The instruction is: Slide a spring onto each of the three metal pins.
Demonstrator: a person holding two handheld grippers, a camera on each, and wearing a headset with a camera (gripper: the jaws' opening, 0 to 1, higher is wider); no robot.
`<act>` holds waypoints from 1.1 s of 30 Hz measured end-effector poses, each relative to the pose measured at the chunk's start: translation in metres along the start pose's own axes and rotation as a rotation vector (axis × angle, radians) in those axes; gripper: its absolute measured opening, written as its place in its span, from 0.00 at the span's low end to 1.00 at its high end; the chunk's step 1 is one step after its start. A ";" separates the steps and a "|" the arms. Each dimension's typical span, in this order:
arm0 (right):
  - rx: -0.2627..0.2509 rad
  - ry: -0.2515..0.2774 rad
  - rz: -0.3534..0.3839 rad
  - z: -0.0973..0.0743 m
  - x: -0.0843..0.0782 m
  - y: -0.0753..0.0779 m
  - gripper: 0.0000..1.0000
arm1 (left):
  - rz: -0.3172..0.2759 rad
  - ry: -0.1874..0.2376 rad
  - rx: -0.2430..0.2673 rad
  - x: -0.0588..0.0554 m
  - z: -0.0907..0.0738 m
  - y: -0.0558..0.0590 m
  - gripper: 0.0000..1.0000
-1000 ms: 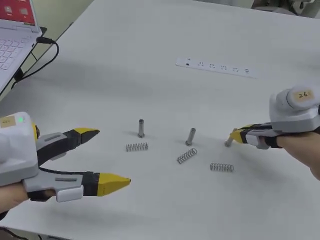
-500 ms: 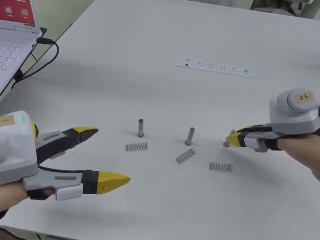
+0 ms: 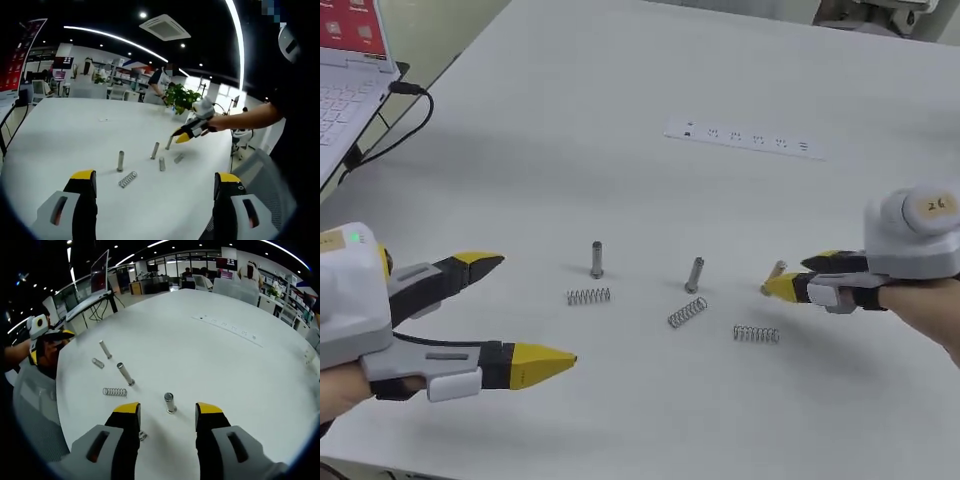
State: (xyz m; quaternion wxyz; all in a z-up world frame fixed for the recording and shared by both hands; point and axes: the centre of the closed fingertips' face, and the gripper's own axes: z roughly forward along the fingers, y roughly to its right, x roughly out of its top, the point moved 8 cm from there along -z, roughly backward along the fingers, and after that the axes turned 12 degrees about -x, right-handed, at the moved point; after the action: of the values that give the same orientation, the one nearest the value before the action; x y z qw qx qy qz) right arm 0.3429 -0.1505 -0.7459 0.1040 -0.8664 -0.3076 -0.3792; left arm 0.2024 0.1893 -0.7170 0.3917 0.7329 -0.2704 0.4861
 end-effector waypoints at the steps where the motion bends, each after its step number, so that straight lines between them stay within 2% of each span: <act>1: 0.001 0.002 -0.001 -0.001 -0.001 -0.001 0.45 | -0.002 -0.003 0.000 0.000 0.000 0.000 0.95; 8: 0.010 0.030 -0.055 -0.009 -0.007 -0.007 0.57 | -0.004 -0.011 0.007 0.000 -0.001 0.000 0.97; 15: 0.022 0.065 -0.078 -0.017 -0.009 -0.012 0.67 | 0.000 -0.013 0.011 0.001 -0.003 0.001 0.98; 24: 0.050 0.141 -0.124 -0.027 -0.011 -0.026 0.84 | 0.007 -0.021 0.010 0.004 -0.004 -0.001 0.98; 33: 0.068 0.137 -0.198 -0.034 -0.027 -0.037 0.87 | 0.024 -0.027 0.006 0.009 -0.002 -0.002 0.98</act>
State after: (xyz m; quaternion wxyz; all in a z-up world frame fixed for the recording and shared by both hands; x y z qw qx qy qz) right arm 0.2862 -0.1471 -0.7439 0.1160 -0.8000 -0.3964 -0.4352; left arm 0.2060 0.1916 -0.7091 0.3800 0.7372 -0.2831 0.4816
